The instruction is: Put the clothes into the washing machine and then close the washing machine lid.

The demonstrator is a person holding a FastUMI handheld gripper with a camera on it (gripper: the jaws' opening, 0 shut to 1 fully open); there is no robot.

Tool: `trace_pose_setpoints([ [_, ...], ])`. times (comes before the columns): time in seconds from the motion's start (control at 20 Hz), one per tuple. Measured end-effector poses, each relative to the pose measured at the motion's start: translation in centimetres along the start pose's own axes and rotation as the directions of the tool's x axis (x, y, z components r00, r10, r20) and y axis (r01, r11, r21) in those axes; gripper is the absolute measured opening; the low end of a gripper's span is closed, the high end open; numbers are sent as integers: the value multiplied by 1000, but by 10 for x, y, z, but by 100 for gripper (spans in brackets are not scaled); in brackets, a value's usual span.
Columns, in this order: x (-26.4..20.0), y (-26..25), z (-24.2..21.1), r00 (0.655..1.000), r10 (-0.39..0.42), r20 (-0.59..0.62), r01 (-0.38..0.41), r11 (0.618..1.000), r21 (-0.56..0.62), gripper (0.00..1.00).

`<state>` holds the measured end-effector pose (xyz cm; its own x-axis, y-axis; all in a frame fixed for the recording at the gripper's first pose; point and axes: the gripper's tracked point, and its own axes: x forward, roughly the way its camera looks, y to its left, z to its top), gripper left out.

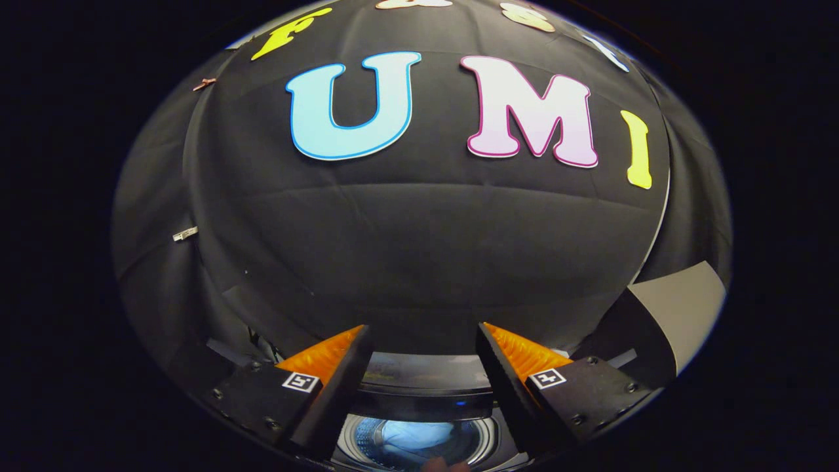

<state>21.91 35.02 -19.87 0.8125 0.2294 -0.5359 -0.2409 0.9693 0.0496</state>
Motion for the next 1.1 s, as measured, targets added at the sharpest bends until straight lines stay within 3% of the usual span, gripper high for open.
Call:
trace_pose_setpoints([
  [0.7,-24,3,-57,971,15,-237,-9,1000,25,100],
  [0.85,-29,13,-59,969,57,-239,-55,998,15,98],
  [1.05,-44,33,-86,915,163,-369,-103,979,177,99],
  [1.1,-44,31,-89,916,159,-369,-103,980,167,99],
])
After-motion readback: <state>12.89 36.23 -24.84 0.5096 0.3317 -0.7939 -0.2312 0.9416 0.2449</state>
